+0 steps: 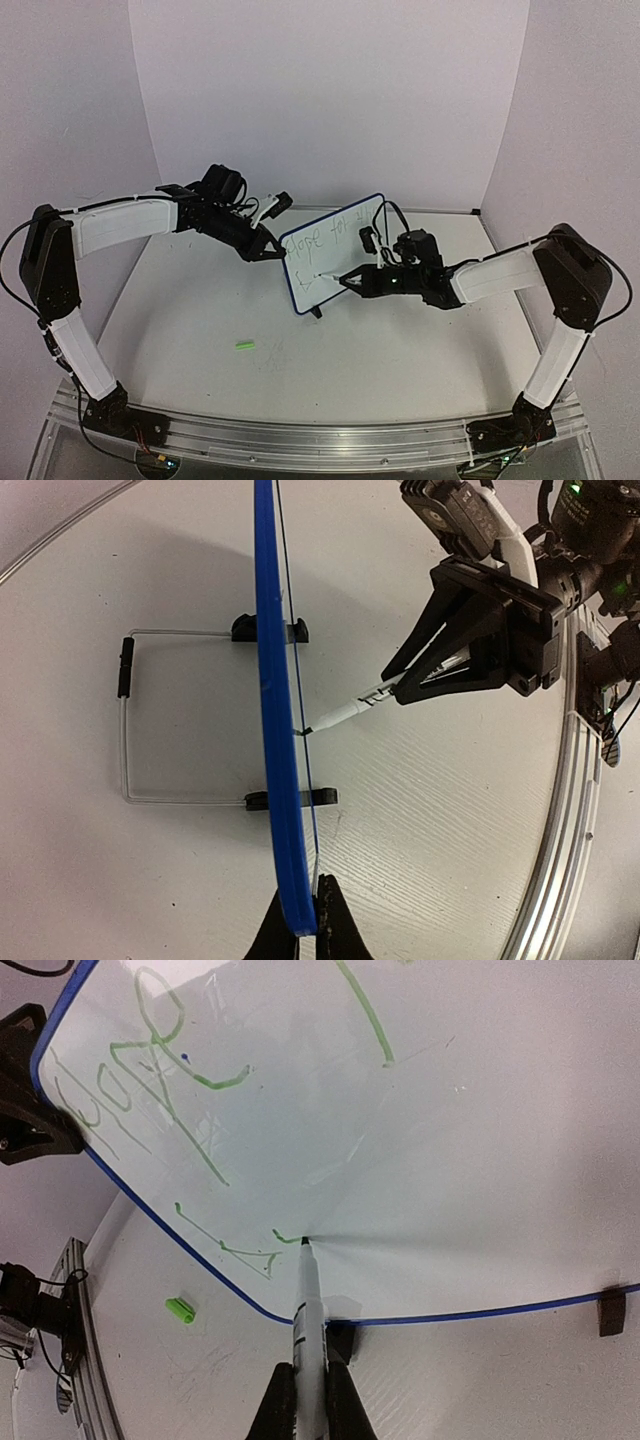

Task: Write a sentence on the whiteboard
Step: Write on the whiteboard with the whiteboard marker without the cap.

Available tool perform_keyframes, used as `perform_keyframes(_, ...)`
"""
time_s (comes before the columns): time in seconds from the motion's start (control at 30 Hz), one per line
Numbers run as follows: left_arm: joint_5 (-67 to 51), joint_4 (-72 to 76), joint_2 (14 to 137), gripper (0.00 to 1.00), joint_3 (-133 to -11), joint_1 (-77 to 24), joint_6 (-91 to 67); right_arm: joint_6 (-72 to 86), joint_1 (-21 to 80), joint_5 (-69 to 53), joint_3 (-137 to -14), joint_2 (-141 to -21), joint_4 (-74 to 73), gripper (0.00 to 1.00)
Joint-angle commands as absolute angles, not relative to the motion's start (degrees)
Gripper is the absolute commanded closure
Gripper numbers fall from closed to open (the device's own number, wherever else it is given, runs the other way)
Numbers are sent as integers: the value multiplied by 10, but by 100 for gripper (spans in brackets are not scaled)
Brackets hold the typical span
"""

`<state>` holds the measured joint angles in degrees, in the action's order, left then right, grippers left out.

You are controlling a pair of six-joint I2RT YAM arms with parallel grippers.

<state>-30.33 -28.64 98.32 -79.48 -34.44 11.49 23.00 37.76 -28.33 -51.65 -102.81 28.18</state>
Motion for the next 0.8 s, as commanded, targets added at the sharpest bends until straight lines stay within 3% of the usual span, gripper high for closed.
perform_keyframes(0.0,-302,-326,979,100,-795,-348,123,228,371,-257,-517,-998,300,100)
perform_keyframes(0.77,-303,-325,982,100,-797,-349,122,231,371,-327,-540,-1049,311,100)
